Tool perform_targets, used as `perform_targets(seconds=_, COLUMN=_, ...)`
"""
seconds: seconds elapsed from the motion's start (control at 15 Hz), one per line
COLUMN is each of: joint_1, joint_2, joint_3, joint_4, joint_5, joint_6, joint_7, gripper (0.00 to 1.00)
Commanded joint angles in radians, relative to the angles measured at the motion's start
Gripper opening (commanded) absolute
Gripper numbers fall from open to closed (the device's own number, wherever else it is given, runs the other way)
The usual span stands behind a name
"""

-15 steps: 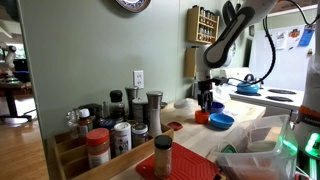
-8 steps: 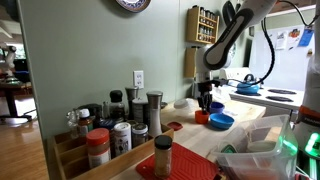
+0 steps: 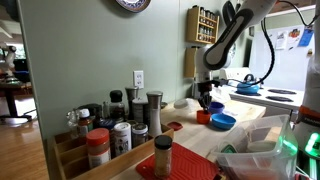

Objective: Pour the content in the orange cup into the two blue bowls start by pouring into the navy blue bowl and then into the neon blue bowl

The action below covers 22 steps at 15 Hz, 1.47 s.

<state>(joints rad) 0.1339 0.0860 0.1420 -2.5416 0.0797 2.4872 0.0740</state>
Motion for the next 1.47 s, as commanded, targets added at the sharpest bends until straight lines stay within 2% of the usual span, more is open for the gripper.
perform_targets(seconds=0.0, joint_1=0.003, joint_2=-0.016, joint_3=-0.005, joint_4=-0.002, joint_5=-0.022, joint_6=-0.008, joint_7=0.019, gripper=0.01)
perform_targets(seconds=0.33, joint_1=-0.01, joint_2=-0.123, joint_3=-0.019, joint_4=0.01, joint_5=-0.047, joint_6=-0.102, joint_7=0.02, gripper=0.01)
perform_targets(seconds=0.67, joint_1=-0.046, joint_2=-0.259, joint_3=-0.036, joint_4=0.092, joint_5=-0.179, joint_6=-0.434, joint_7=0.107, gripper=0.01)
perform_targets(seconds=0.93, joint_1=-0.088, joint_2=-0.274, joint_3=-0.031, joint_4=0.178, joint_5=-0.309, joint_6=-0.633, joint_7=0.206, gripper=0.01)
perform_targets(seconds=1.13, joint_1=-0.103, joint_2=-0.243, joint_3=-0.027, joint_4=0.215, joint_5=-0.366, joint_6=-0.679, joint_7=0.295, gripper=0.01)
perform_targets(seconds=1.4, joint_1=-0.109, joint_2=-0.192, joint_3=-0.031, joint_4=0.232, joint_5=-0.426, joint_6=-0.68, joint_7=0.395, gripper=0.01)
